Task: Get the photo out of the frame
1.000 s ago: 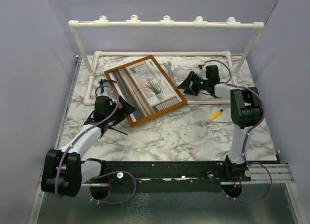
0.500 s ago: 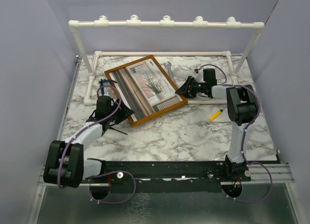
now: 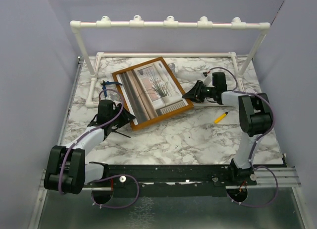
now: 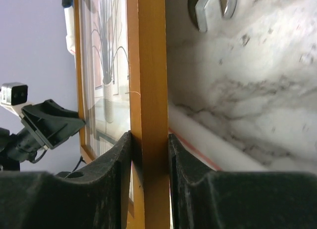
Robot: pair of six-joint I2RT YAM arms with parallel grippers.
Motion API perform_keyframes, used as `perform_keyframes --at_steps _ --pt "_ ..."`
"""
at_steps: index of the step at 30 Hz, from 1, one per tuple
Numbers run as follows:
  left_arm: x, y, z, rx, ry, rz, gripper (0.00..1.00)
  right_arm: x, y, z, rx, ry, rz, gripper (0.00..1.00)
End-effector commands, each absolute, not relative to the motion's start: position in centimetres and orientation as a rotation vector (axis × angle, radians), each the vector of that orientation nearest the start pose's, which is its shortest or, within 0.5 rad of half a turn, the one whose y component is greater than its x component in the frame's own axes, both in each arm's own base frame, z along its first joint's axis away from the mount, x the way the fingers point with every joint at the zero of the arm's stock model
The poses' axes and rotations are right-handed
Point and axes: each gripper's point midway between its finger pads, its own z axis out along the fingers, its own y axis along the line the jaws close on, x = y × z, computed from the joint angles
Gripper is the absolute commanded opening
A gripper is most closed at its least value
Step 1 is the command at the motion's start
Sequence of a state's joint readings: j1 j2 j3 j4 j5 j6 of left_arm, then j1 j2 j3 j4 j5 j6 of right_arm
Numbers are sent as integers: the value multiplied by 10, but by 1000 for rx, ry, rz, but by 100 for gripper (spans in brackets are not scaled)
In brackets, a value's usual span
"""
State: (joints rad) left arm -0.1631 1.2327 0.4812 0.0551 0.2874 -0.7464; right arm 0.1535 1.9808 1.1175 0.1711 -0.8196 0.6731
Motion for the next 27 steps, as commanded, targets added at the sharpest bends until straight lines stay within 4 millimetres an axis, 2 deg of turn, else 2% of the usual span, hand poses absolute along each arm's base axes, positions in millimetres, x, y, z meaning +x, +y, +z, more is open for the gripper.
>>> perform_keyframes --at_steps 1,10,15,19,23,26,27 --pt "292 -135 78 -443 2267 -852 43 389 215 108 20 2306 1356 20" --pt "282 -150 83 -373 2287 -917 43 325 190 101 -15 2390 1186 20" --pt "272 -167 81 -320 2311 -931 44 291 181 81 28 2446 1155 20" --pt "261 -184 79 -259 2334 -931 46 272 170 70 114 2438 1095 23" --pt "259 -177 74 -288 2348 -849 55 258 164 60 167 2451 1062 43" --pt "261 -156 71 -345 2355 -700 72 254 159 54 203 2457 1023 62" --pt "262 -151 73 -353 2348 -667 76 258 158 58 197 2420 1011 67"
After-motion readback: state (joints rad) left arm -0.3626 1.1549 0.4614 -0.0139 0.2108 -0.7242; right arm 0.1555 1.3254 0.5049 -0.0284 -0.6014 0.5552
